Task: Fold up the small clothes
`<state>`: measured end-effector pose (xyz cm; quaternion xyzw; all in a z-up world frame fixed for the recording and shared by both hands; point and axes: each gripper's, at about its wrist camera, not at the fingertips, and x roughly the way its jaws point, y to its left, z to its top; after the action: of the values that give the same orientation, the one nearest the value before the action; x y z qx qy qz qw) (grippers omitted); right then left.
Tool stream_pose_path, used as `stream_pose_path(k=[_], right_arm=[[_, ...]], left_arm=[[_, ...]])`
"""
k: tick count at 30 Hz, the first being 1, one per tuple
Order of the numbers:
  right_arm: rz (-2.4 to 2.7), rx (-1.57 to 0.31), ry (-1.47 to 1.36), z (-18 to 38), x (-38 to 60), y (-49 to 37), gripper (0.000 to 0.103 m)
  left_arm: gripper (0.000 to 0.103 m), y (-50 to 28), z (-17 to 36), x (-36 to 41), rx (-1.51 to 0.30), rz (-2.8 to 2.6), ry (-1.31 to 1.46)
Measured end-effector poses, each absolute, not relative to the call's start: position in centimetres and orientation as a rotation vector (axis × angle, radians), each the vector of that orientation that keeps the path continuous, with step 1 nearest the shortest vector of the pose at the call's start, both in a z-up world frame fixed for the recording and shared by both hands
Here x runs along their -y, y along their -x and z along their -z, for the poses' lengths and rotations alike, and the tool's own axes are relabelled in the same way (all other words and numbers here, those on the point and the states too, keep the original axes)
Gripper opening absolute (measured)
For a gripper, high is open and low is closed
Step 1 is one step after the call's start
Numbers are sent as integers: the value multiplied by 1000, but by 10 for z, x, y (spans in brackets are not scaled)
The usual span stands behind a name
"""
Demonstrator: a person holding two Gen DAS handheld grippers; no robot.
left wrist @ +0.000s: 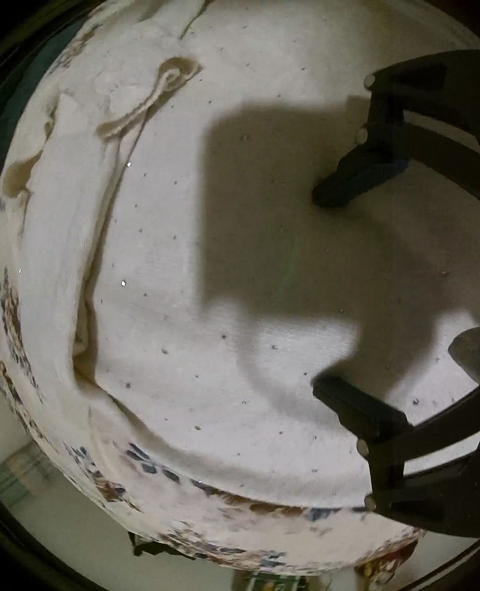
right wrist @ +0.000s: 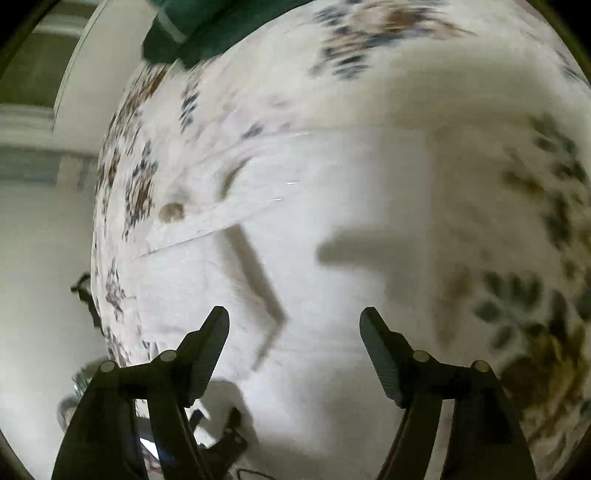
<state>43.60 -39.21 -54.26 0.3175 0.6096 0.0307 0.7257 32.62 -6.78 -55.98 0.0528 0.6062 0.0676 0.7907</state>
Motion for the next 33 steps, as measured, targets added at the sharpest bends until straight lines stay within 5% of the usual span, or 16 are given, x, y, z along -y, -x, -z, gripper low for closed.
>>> stream_pose_path(k=[2, 5, 6, 7, 8, 9, 14, 17, 27, 28, 29, 30, 33], right_arm=[[-123, -1380, -651, 547, 360, -452, 86], [-202, -1490, -519, 570, 305, -475, 87], [-203, -1527, -476, 583, 292, -482, 80], [-196, -1534, -445, 593, 285, -486, 66], [-163, -1531, -420, 598, 285, -489, 18], [-114, -1530, -437, 604, 295, -491, 16], [124, -1389, -587, 584, 386, -476, 19], [147, -1379, -768, 582, 436, -460, 63], [20, -1335, -748, 584, 431, -454, 70], [5, -1340, -719, 591, 426, -457, 62], [-8, -1342, -672, 594, 422, -460, 15], [7, -1365, -591, 597, 415, -463, 5], [24, -1314, -496, 580, 420, -469, 6]], left_arm=[[103, -329, 565, 67, -1294, -153, -91], [103, -329, 564, 64, -1260, -172, -50], [103, -328, 563, 64, -1242, -177, -47], [103, -326, 562, 64, -1224, -179, -47], [103, -323, 562, 65, -1209, -176, -50], [103, -321, 561, 65, -1199, -169, -52], [103, -322, 560, 64, -1212, -137, -28], [103, -322, 560, 65, -1208, -141, -31], [103, -325, 560, 63, -1229, -134, -26], [103, -325, 560, 63, -1231, -133, -26], [103, -325, 560, 63, -1233, -131, -26], [103, -325, 560, 63, -1235, -129, -27], [103, -327, 559, 61, -1252, -114, -25]])
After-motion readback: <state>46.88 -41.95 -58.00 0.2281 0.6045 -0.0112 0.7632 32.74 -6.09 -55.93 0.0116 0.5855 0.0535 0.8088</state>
